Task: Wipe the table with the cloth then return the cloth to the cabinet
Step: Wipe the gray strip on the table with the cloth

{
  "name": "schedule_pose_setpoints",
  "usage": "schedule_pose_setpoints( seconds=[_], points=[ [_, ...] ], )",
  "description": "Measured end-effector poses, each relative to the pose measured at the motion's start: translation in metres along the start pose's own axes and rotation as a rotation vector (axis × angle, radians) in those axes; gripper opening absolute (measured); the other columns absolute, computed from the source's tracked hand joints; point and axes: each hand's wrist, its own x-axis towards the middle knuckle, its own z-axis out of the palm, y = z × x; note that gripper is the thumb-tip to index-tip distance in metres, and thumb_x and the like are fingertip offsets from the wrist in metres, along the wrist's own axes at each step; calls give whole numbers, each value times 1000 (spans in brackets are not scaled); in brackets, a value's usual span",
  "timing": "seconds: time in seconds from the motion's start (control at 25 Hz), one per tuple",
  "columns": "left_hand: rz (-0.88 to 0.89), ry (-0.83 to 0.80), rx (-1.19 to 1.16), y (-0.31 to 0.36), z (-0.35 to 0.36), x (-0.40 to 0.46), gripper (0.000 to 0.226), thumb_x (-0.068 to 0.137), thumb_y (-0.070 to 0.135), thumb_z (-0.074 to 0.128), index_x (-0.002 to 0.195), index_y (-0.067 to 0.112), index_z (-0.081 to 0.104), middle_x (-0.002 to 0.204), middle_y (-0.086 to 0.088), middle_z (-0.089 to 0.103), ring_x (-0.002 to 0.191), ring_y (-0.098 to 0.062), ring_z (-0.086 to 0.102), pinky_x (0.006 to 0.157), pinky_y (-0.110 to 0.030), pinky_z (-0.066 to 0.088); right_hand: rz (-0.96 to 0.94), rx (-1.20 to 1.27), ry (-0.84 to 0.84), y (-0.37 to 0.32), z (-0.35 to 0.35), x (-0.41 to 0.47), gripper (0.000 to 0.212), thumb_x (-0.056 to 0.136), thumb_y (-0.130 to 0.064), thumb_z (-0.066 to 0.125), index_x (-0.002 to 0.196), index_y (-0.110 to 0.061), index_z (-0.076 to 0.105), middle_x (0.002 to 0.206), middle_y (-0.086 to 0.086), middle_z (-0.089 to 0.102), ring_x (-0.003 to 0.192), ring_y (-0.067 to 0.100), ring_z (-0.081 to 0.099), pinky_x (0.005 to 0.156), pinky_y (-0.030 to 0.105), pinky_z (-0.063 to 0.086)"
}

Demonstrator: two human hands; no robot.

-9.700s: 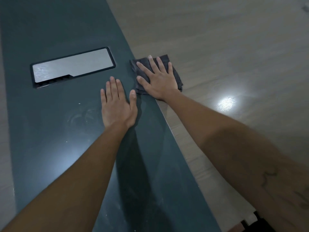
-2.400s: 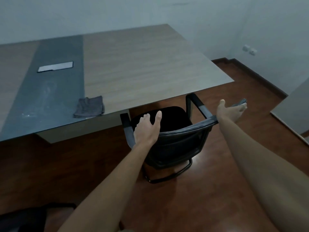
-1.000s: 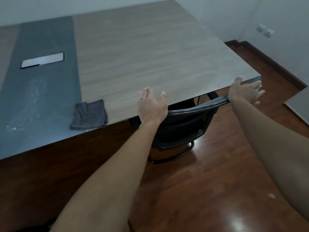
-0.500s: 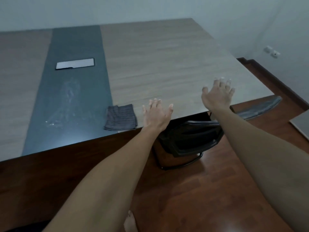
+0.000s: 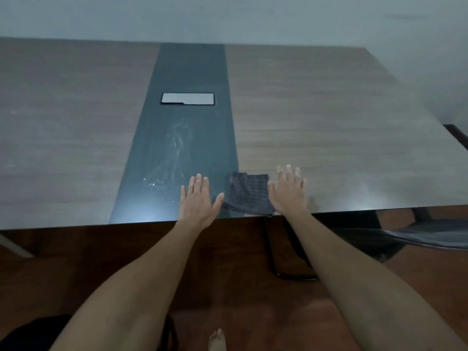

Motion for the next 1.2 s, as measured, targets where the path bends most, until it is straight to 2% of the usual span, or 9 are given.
schedule_pose_setpoints(
  seconds=[0.12, 0.24, 0.36, 0.48, 0.6, 0.84, 1.2],
  points=[
    [-48, -34, 17, -42, 20, 0, 78, 100, 61, 16, 159, 12, 1, 166, -8, -8, 153, -21, -10, 125, -45, 1, -84, -61, -136, -32, 54, 5, 69, 109, -49, 27, 164, -13, 5, 172, 10, 0, 158, 31, -3, 128, 51, 4],
    [-56, -23, 47, -65, 37, 10, 76, 101, 59, 13, 158, 13, -2, 166, -7, -11, 152, -20, -13, 125, -42, -2, -115, -96, -164, -39, 89, 25, 69, 108, -50, 27, 164, -19, 1, 172, 8, -2, 158, 31, -3, 128, 53, 4],
    [-97, 31, 8, -79, 45, 33, 74, 101, 57, 15, 158, 13, -4, 165, -6, -12, 151, -18, -15, 123, -38, -6, -180, -123, -90, -42, 112, 42, 65, 105, -54, 23, 164, -30, 12, 171, 9, 13, 158, 35, 10, 125, 62, 10],
    [-168, 73, -19, -81, 44, 68, 76, 100, 58, 16, 158, 12, -3, 165, -7, -12, 151, -18, -15, 122, -36, -8, -207, -163, -23, -44, 132, 46, 64, 103, -56, 27, 161, -31, 27, 167, 14, 26, 154, 41, 20, 121, 68, 12],
    [-201, 91, -44, -82, 35, 109, 77, 99, 57, 15, 158, 10, -1, 166, -8, -10, 152, -19, -13, 123, -36, -7, -214, -191, 2, -42, 137, 46, 66, 103, -58, 26, 162, -29, 24, 169, 14, 21, 155, 41, 16, 121, 69, 11],
    [-160, 122, -58, -85, 20, 172, 75, 101, 55, 20, 158, 8, 3, 166, -9, -6, 153, -20, -9, 123, -35, -6, -234, -189, 10, -51, 139, 54, 68, 102, -58, 29, 162, -26, 27, 169, 15, 20, 155, 41, 17, 120, 70, 14],
    [-118, 98, -74, -126, 11, 244, 80, 99, 59, 15, 158, 7, 1, 166, -9, -8, 153, -20, -10, 123, -34, -5, -166, -185, 24, -95, 139, 165, 70, 103, -53, 22, 163, -17, 22, 169, 17, 16, 156, 36, 17, 122, 67, 13]
  ],
)
